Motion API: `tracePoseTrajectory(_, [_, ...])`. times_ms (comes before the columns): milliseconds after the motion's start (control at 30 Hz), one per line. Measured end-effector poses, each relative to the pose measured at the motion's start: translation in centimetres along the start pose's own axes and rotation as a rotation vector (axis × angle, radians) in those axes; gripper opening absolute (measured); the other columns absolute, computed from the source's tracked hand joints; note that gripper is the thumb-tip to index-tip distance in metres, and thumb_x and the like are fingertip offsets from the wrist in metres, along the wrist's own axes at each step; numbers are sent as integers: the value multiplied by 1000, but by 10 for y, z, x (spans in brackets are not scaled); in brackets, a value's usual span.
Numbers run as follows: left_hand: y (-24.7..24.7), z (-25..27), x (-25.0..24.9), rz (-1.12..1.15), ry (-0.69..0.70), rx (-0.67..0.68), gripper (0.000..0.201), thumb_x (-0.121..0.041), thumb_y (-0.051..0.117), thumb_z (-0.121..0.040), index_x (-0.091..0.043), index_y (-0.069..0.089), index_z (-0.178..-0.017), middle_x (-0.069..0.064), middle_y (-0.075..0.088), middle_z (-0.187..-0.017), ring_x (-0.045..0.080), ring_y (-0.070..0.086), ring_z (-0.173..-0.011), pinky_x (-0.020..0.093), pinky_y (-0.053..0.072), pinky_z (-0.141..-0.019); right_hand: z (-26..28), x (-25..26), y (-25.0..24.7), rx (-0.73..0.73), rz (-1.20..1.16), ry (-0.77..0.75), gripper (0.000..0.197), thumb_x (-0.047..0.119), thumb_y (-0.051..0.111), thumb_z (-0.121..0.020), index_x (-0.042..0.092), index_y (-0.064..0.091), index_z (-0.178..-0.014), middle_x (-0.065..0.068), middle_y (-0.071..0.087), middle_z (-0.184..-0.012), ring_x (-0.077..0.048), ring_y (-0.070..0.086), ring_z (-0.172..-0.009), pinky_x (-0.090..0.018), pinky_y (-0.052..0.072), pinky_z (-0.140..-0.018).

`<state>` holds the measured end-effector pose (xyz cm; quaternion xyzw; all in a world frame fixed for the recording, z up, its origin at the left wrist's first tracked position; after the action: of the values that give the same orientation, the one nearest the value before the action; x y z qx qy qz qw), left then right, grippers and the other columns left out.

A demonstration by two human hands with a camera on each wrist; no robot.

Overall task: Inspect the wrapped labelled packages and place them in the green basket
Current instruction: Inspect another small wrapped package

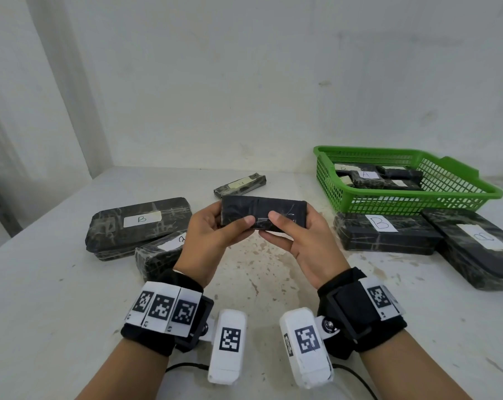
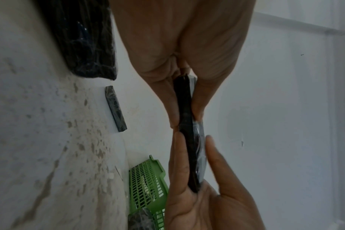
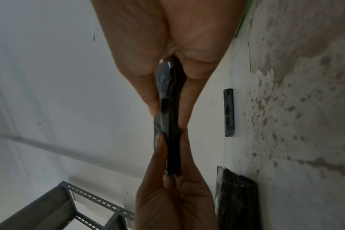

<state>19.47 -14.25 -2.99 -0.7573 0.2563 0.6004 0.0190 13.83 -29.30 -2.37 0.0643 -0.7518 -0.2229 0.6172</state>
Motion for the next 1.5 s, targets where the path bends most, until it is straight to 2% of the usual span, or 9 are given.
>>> tracePoseTrajectory(200, [-4, -3, -3, 77, -26, -20, 24, -7, 68, -82, -2, 67, -105, 10, 76, -101, 19, 73, -93, 24, 58, -78, -1, 0, 2, 73, 10, -8, 34, -10, 57, -90, -3, 55, -124, -19, 67, -122, -28, 67, -111, -32, 58, -88])
tracePoseTrajectory(467, [-7, -5, -2, 68, -26, -34, 18, -1, 63, -88, -3, 68, -105, 9, 77, -98, 18, 74, -90, 22, 59, -74, 1, 0, 3, 107, -15, 6, 32, -6, 59, -91, -1, 55, -122, -13, 69, -118, -23, 69, -108, -32, 58, -89])
tracePoseTrajectory(667, [-6, -5, -3, 142, -63, 1, 34, -22, 64, -79, 1, 66, -105, 13, 75, -99, 19, 73, -92, 24, 59, -76, -1, 1, 0, 76, -7, -7, 25, -4, 58, -91, -1, 61, -116, -19, 70, -117, -25, 70, -105, -29, 58, -85])
tracePoseTrajectory(833, [-8, -4, -5, 113, -19, 14, 29, -19, 61, -81, -3, 67, -104, 6, 77, -95, 16, 73, -91, 25, 60, -75, -1, -1, 2, 63, -31, -16, 20, 6, 57, -95, 2, 63, -114, -14, 71, -113, -21, 70, -102, -30, 59, -83])
tracePoseTrajectory(1000, [-6, -4, -8, 158, -81, 38, 36, -25, 59, -83, 3, 66, -105, 12, 75, -94, 20, 73, -90, 26, 60, -75, -1, 3, -1, 70, 11, -59, 20, 8, 55, -96, 1, 64, -112, -14, 72, -111, -24, 69, -105, -33, 59, -85])
tracePoseTrajectory(1100, [-8, -4, -8, 118, -55, 35, 24, -16, 54, -93, 0, 66, -106, 8, 76, -93, 17, 73, -90, 26, 60, -74, -1, 1, 0, 63, 7, -49, 20, 10, 56, -96, 2, 65, -112, -12, 73, -109, -22, 70, -104, -33, 59, -83])
tracePoseTrajectory(1267, [-3, -1, -9, 50, -29, 75, 26, -9, 50, -98, 1, 61, -120, 12, 73, -108, 20, 72, -100, 28, 59, -81, -2, 2, -1, 36, 20, -14, 38, 31, 65, -83, 3, 66, -109, -13, 72, -109, -21, 69, -105, -31, 59, -85])
tracePoseTrajectory(1333, [-3, -1, -10, 44, -28, 82, 24, -10, 51, -97, -3, 62, -116, 9, 73, -107, 19, 71, -102, 28, 58, -82, -2, 1, -2, 7, 58, -20, 36, 28, 66, -84, 4, 66, -109, -15, 71, -114, -22, 69, -106, -29, 59, -82])
tracePoseTrajectory(1500, [-4, 0, -13, 102, -146, 79, 35, -40, 60, -90, -13, 64, -112, 9, 70, -111, 26, 70, -106, 36, 59, -84, -3, -4, -2, 31, 56, -48, 25, 22, 63, -88, 7, 58, -106, -12, 66, -111, -25, 70, -101, -29, 59, -74])
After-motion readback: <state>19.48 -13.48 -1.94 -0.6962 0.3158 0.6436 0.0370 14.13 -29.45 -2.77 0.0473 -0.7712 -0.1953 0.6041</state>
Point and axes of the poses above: each hand's wrist, its own z-axis away from the middle knuckle, its own y-axis out of the palm, x = y × z, the point moved 3 cm from there along -z, towards the middle knuckle
